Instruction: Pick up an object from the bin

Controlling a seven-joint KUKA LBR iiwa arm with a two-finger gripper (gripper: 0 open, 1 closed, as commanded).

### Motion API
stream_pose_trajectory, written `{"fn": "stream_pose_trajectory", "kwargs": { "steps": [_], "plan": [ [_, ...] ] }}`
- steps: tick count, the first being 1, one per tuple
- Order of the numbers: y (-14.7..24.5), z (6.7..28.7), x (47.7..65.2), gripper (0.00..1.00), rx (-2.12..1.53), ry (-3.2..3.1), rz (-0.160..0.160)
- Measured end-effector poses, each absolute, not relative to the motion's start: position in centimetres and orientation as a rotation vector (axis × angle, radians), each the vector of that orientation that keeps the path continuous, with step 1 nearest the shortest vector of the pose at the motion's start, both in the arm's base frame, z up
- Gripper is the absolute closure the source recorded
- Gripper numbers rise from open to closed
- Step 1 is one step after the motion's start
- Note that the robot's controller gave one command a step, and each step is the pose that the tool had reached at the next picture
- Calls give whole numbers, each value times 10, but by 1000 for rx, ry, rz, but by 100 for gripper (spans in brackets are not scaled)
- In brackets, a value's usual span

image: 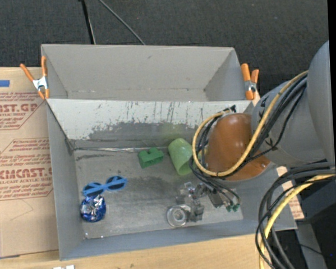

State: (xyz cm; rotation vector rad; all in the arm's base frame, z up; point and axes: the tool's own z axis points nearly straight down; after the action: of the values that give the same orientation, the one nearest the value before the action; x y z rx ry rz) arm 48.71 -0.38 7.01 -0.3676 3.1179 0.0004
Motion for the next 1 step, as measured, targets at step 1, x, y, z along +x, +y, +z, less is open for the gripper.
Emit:
{"fn": "stream_pose_trajectory", "kwargs": {
  "steps": [1],
  "plan": [
    [-11,154,497,100,-278,3120,-1]
  ]
}}
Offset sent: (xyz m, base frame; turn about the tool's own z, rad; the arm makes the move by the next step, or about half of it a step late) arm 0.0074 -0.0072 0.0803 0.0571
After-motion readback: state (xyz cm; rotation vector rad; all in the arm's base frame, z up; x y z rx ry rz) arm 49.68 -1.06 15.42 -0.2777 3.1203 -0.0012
